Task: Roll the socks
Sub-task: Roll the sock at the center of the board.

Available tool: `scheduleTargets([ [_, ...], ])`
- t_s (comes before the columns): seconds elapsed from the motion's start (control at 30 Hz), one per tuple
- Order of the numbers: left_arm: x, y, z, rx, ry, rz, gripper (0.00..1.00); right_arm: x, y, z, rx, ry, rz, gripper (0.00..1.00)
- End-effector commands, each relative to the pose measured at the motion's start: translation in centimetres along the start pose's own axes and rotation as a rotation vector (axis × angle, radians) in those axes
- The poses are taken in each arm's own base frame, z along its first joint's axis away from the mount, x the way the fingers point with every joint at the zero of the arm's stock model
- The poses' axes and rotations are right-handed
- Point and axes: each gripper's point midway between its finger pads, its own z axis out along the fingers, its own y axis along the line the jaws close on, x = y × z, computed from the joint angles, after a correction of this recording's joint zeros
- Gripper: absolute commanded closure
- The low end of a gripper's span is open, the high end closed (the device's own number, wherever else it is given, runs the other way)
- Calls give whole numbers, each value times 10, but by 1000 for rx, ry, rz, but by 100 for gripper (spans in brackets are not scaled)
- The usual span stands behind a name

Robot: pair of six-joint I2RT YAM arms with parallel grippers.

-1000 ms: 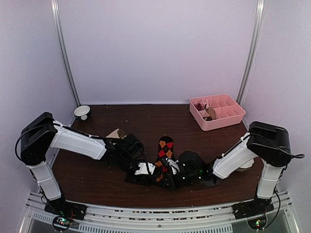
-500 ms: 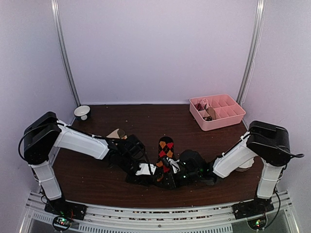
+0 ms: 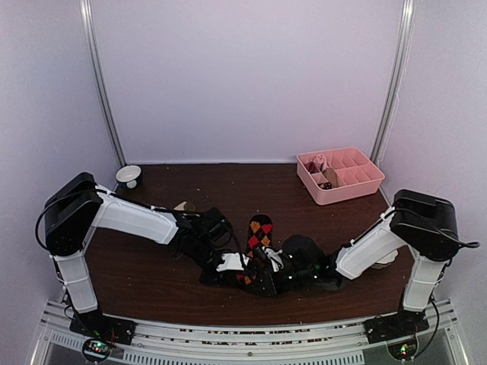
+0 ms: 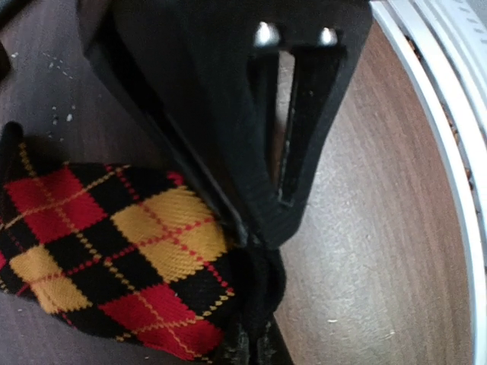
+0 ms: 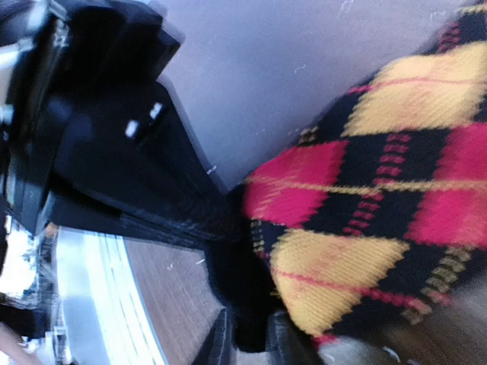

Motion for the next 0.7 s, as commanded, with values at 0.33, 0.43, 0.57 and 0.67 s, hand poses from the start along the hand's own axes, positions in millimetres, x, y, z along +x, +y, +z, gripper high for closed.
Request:
scheduleTargets([
  [0.33, 18, -34, -6, 295, 34, -410, 100, -42, -55, -107, 602, -445, -186, 1],
  [0.43, 18, -33, -4, 315, 49, -429, 100, -46, -69, -139, 629, -589, -55, 1],
  [0.57, 18, -28, -1, 317, 74, -439, 100, -48, -62, -154, 530, -678, -63, 1],
  [0.67, 21, -24, 4, 320, 104, -476, 100, -43, -41, -156, 586, -680, -304, 0],
])
